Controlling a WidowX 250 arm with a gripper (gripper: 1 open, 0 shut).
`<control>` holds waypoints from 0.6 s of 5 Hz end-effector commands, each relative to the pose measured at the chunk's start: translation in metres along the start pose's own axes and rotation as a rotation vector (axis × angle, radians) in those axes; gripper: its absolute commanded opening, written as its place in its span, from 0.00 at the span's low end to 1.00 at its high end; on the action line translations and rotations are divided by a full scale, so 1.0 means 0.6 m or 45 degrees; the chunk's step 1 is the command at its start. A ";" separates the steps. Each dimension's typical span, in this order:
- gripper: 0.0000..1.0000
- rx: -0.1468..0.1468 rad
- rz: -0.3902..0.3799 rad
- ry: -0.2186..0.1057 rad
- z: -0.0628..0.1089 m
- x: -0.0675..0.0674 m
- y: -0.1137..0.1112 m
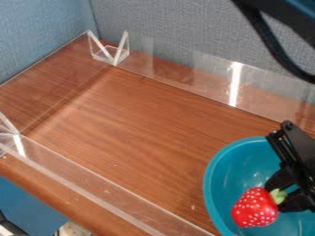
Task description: Put the strawberry in the blue bowl
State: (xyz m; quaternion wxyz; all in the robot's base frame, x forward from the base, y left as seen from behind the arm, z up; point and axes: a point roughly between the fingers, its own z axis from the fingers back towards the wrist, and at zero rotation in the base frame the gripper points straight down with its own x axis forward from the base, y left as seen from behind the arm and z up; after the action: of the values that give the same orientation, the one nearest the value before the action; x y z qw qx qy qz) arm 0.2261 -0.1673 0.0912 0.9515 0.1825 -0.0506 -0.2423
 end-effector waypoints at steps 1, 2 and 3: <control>0.00 -0.032 0.030 -0.104 0.037 0.002 0.011; 0.00 -0.034 0.033 -0.104 0.035 0.002 0.012; 0.00 -0.036 0.036 -0.105 0.033 0.001 0.012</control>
State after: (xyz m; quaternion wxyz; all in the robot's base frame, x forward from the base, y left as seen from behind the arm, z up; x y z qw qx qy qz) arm 0.2249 -0.1657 0.0877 0.9520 0.1820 -0.0497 -0.2411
